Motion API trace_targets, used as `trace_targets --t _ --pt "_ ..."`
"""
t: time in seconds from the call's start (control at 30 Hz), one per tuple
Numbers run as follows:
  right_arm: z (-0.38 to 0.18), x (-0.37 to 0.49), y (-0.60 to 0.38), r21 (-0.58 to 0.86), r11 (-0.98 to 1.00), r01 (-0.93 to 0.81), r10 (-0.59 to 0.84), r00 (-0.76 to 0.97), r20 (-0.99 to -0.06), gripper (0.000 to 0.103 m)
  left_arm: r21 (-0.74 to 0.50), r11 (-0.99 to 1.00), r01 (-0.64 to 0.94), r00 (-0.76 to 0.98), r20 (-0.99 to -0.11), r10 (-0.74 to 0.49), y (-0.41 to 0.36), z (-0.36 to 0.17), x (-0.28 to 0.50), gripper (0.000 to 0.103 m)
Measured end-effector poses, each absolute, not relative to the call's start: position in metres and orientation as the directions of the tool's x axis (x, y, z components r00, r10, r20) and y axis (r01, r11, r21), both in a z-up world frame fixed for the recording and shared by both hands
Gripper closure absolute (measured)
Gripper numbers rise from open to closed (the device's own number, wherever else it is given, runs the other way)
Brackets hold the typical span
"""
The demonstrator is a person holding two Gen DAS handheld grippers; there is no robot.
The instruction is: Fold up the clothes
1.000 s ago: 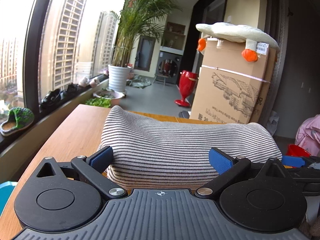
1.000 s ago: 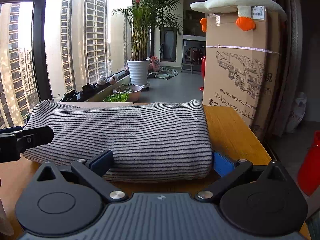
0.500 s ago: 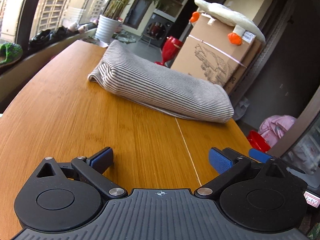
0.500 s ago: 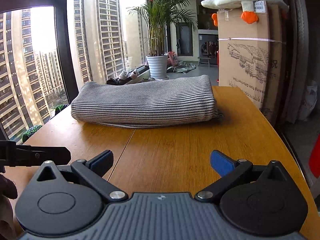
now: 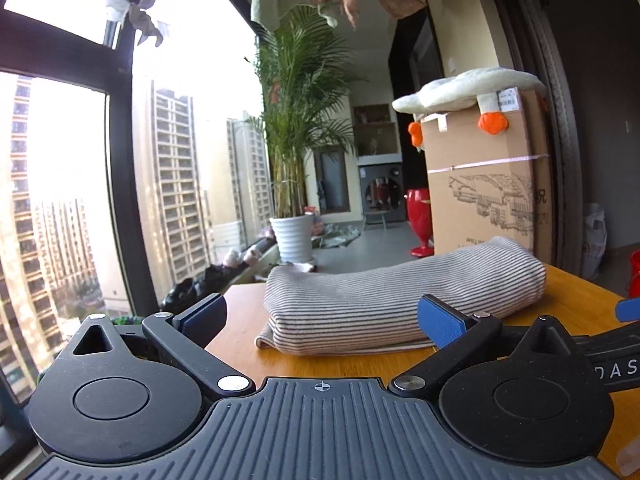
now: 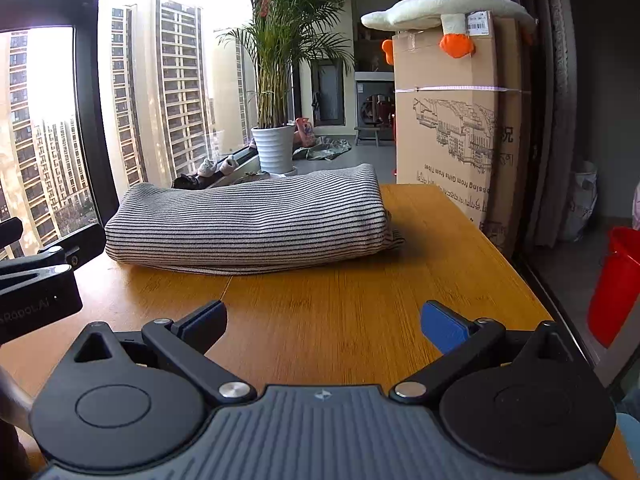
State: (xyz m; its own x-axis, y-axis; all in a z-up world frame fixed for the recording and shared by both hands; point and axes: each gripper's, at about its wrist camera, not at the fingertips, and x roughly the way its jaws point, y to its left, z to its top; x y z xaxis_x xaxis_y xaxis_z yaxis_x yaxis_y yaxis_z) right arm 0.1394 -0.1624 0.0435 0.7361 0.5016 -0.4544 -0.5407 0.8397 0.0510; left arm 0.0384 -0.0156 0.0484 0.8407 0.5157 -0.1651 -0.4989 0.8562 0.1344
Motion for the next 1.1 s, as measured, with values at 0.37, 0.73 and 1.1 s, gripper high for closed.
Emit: trace_targets --t 0.37,0.73,1.1 --pt "0.046 0.127 -0.160 -0.007 0.838 -0.545 0.497 0.769 -0.403 0.000 0.071 0.854 -0.515 0.812 -0.279 0.513 -0.007 0.045 0.038 0.000" --pt "0.048 0.115 -0.164 -0.031 0.846 -0.533 0.487 0.795 -0.362 0.000 0.054 0.856 -0.513 0.809 -0.303 0.504 -0.003 0.042 0.034 0.000" --pt "0.048 0.119 -0.170 -0.003 0.861 -0.509 0.480 0.815 -0.324 0.000 0.084 0.859 -0.506 0.810 -0.297 0.506 -0.008 0.040 0.033 0.000"
